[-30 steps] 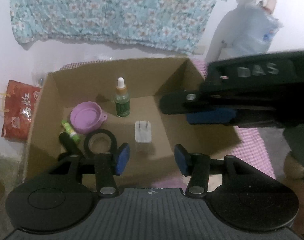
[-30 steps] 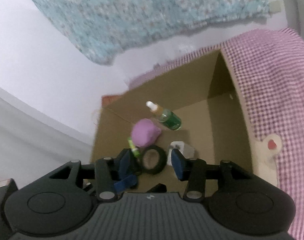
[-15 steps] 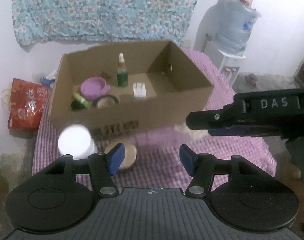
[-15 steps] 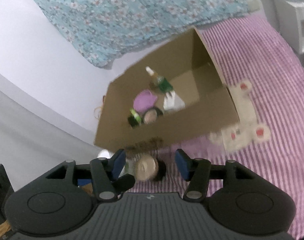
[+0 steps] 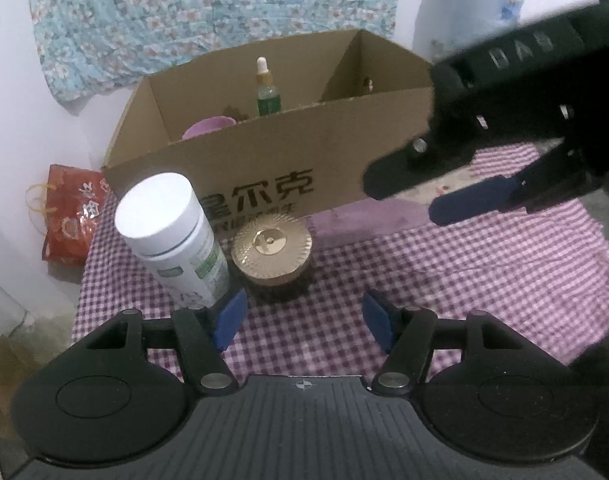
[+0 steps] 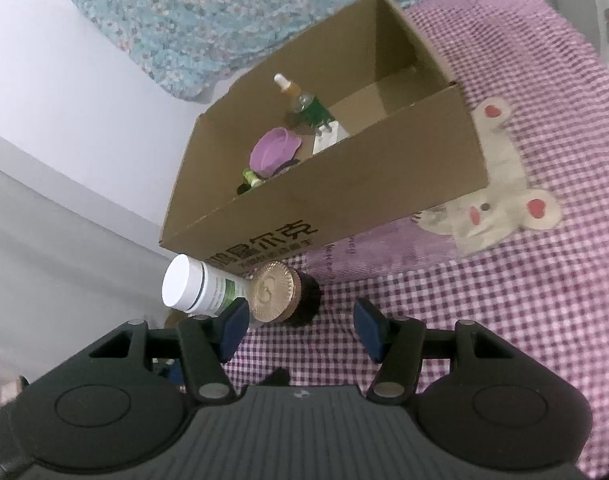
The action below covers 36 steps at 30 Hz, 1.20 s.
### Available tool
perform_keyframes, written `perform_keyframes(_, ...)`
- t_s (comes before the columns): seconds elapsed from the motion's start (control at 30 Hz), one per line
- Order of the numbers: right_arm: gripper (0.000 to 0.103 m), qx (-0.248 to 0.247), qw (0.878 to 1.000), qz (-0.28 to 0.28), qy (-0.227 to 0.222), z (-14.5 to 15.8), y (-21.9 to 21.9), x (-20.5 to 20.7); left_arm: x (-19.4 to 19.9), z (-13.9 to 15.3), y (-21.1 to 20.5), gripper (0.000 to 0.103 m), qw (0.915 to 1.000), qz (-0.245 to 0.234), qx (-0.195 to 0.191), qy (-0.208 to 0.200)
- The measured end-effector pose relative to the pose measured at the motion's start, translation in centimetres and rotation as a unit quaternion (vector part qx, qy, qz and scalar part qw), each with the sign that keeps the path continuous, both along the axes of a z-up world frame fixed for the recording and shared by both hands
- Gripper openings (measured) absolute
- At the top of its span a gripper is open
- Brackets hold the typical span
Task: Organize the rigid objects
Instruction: 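Move the right gripper to the gold-lidded jar and grasp its lid, then lift the gold-lidded jar with the right gripper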
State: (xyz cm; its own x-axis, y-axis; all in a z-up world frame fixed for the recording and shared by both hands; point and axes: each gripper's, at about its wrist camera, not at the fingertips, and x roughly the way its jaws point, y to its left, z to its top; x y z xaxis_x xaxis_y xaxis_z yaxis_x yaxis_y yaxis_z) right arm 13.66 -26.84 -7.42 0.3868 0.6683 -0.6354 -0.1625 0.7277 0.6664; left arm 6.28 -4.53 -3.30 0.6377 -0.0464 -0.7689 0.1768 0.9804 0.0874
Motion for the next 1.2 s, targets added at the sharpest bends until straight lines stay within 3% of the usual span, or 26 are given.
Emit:
perform_keyframes(0.33,0.057,-0.004,0.999,0.047,0.025,-3.3,4.2,4.7,2.6,-2.9,0.1,0.061,0.9998,0.017,-0.007,0.005)
perform_keyframes(0.7,0.054,-0.006,0.994,0.105,0.038,-5.0,7.5,7.3,3.8,-3.4,0.7,0.061,0.9994,0.027,-0.021,0.007)
perform_keyframes(1.2,0.054,-0.029,0.996,0.047,0.077,-5.0,2.0,4.2,2.8,-3.0,-3.8,0.057,0.9979,-0.045,-0.045,0.013)
